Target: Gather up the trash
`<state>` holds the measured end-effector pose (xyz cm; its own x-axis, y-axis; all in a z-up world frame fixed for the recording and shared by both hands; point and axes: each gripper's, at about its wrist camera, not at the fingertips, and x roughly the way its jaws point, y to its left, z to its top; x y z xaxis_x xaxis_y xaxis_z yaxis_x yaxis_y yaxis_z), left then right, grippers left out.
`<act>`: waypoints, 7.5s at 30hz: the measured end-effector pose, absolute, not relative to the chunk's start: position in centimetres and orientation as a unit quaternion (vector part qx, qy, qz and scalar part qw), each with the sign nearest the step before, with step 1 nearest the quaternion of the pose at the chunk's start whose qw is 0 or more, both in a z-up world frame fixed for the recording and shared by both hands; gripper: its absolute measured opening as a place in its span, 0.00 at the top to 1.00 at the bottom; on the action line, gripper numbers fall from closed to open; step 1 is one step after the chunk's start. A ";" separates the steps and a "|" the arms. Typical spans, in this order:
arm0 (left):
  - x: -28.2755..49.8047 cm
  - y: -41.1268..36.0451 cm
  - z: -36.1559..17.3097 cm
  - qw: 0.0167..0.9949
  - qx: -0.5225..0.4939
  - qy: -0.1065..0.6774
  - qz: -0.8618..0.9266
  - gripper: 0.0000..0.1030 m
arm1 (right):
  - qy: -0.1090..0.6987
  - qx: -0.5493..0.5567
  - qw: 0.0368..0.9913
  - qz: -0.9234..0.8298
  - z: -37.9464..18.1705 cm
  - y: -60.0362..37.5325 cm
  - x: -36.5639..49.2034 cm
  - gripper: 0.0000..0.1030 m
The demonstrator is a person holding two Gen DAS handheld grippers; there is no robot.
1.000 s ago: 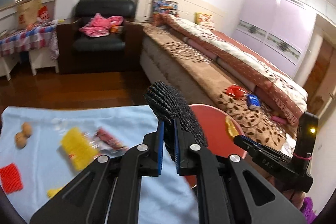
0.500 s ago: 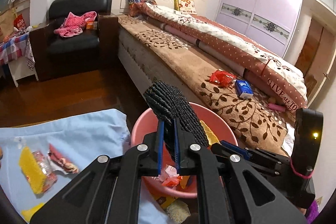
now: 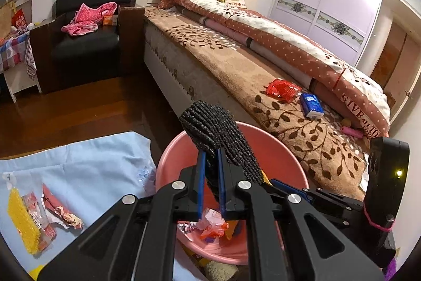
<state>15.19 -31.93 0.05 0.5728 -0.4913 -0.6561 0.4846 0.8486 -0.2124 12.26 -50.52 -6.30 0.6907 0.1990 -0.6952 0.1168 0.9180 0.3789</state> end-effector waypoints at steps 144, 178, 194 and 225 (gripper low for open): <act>3.0 -0.8 -3.8 0.900 -0.009 0.415 -0.134 0.99 | 0.401 0.128 0.873 0.246 -3.3 -22.3 13.3 0.93; 4.5 -5.3 -5.9 0.891 0.043 0.435 -0.127 0.89 | 0.379 0.176 0.891 0.177 -2.5 -32.1 6.8 0.92; 3.1 -10.6 1.0 0.909 0.016 0.366 -0.196 0.95 | 0.341 0.212 0.906 0.138 -1.3 -36.9 5.6 0.92; 9.9 -30.6 -1.0 0.880 0.046 0.384 -0.275 0.94 | 0.313 0.278 0.908 -0.025 -5.8 -51.0 6.1 0.90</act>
